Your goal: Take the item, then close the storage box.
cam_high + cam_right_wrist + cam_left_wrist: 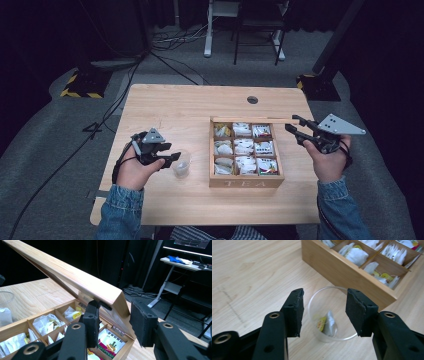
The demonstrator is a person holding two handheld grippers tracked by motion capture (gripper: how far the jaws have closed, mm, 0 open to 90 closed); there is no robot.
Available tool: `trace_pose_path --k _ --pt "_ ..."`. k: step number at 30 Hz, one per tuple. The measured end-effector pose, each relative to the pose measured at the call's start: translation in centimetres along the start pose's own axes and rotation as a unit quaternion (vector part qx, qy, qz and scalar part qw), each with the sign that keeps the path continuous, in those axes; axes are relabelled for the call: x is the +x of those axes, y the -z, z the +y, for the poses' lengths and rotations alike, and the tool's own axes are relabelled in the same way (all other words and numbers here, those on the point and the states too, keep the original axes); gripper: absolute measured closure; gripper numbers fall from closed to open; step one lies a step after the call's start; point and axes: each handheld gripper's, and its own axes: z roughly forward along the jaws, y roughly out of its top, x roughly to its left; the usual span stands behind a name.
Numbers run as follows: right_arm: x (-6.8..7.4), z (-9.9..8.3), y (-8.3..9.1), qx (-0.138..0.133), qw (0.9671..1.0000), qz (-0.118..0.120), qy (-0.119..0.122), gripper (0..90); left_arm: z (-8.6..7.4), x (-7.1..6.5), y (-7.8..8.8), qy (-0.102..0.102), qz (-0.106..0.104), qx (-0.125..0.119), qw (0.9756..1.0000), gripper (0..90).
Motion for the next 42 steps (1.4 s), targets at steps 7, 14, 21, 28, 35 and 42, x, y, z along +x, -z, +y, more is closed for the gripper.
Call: trace_pose_path --k 7,14,21,28,35,42 --pt "0.1 0.0 0.2 0.005 1.0000 0.002 0.000 60.1 -0.5 1.2 0.8 0.008 0.042 -0.016 0.9990 42.6" --pt "0.2 0.0 0.3 0.011 0.9999 0.002 0.001 60.2 -1.3 2.2 1.2 0.021 0.069 -0.018 0.9972 40.0" --pt "0.4 0.0 0.6 0.017 0.9999 0.003 0.000 60.4 -2.3 3.6 0.9 0.036 0.100 -0.018 0.9942 35.7" --pt "0.6 0.1 1.0 0.036 0.9993 0.004 -0.001 60.2 -3.4 4.8 0.2 0.036 0.118 -0.012 0.9923 33.8" --pt "0.7 0.2 1.1 0.050 0.9987 0.007 -0.008 59.7 -4.6 5.3 -0.6 0.041 0.115 0.001 0.9925 33.3" --pt "0.8 0.3 1.3 0.066 0.9977 0.012 -0.010 59.6 -5.5 5.6 -1.5 0.046 0.114 0.012 0.9923 33.0"
